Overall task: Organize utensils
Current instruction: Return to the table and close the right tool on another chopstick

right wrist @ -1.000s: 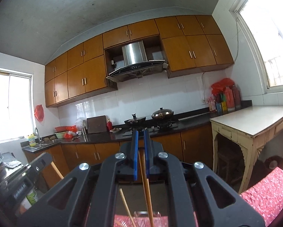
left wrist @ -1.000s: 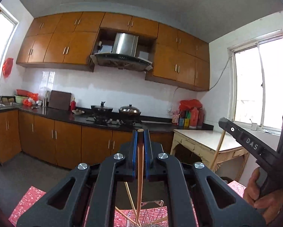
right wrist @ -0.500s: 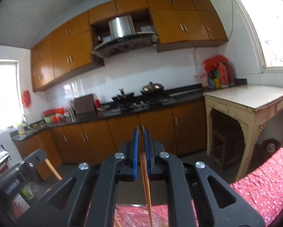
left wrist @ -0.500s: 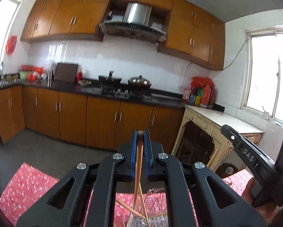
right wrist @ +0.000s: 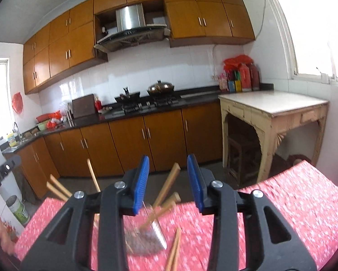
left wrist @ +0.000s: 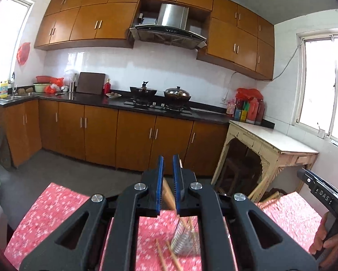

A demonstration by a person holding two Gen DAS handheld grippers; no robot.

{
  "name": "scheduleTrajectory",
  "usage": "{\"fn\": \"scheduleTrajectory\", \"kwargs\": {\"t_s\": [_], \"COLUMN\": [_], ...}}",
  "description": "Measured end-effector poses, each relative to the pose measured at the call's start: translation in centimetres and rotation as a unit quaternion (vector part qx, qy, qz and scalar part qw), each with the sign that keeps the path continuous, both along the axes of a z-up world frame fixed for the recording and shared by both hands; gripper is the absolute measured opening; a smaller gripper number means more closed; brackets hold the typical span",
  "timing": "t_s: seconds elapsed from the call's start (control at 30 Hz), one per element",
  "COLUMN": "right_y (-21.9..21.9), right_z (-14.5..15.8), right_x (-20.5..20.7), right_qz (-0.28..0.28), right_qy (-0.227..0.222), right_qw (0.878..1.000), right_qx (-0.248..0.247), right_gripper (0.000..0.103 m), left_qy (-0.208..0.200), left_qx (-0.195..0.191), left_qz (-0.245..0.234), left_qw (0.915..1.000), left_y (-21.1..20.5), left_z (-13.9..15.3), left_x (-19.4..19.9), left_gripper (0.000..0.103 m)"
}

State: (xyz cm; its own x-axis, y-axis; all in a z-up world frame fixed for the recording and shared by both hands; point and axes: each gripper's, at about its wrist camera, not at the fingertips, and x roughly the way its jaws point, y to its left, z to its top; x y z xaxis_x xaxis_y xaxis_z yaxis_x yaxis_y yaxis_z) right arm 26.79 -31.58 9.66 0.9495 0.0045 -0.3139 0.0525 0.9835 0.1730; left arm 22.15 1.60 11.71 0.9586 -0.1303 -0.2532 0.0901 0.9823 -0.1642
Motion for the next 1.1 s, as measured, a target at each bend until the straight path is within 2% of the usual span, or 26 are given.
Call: {"fn": "scheduleTrajectory", "kwargs": {"t_s": [0.13, 0.33, 0.43, 0.5, 0.57, 0.67, 0.73, 0.87, 0.9, 0.97, 1.1], "right_y": [-1.1, -0.7, 0.1, 1.0, 1.8, 3.0, 3.7, 5.3, 5.5, 5.5, 3.1], "right_z": [-3.0, -10.0, -13.8, -15.9, -18.1, -20.6, -21.5, -22.9, -23.1, -22.9, -22.6], "right_x": [-2.8, -5.6, -6.5, -6.7, -7.0, -7.5, -7.7, -7.5, -7.3, -7.0, -5.6], "right_qz": [0.001, 0.012, 0.022, 0.029, 0.042, 0.059, 0.068, 0.075, 0.069, 0.056, 0.004], "right_qy": [0.031, 0.104, 0.145, 0.17, 0.199, 0.232, 0.244, 0.267, 0.27, 0.27, 0.283], "right_qw": [0.999, 0.994, 0.989, 0.984, 0.978, 0.971, 0.967, 0.961, 0.96, 0.961, 0.959], "right_qx": [0.016, 0.031, 0.036, 0.036, 0.036, 0.029, 0.024, 0.0, -0.007, -0.018, 0.013], "right_gripper": [0.036, 0.036, 0.036, 0.033, 0.023, 0.019, 0.019, 0.019, 0.018, 0.009, 0.008], "left_qy": [0.009, 0.048, 0.074, 0.098, 0.12, 0.148, 0.16, 0.172, 0.175, 0.184, 0.206], "left_qx": [0.012, 0.025, 0.027, 0.025, 0.024, 0.022, 0.02, 0.026, 0.028, 0.028, 0.021], "left_qz": [0.013, 0.011, 0.011, 0.005, -0.001, -0.011, -0.015, -0.026, -0.03, -0.037, -0.049], "left_qw": [0.9998, 0.9985, 0.9969, 0.9949, 0.9925, 0.9887, 0.9868, 0.9845, 0.9837, 0.9818, 0.977], "left_y": [1.1, 1.6, 1.5, 1.3, 1.0, 0.6, 0.3, -0.5, -0.7, -1.2, -2.2], "left_z": [-2.3, -6.9, -9.8, -11.4, -12.9, -15.0, -15.8, -16.8, -16.9, -17.4, -18.5], "left_x": [-2.8, -5.2, -6.2, -6.2, -6.2, -6.2, -6.2, -6.6, -6.6, -6.5, -6.3], "left_gripper": [0.033, 0.033, 0.039, 0.04, 0.04, 0.041, 0.046, 0.046, 0.046, 0.046, 0.047]}}
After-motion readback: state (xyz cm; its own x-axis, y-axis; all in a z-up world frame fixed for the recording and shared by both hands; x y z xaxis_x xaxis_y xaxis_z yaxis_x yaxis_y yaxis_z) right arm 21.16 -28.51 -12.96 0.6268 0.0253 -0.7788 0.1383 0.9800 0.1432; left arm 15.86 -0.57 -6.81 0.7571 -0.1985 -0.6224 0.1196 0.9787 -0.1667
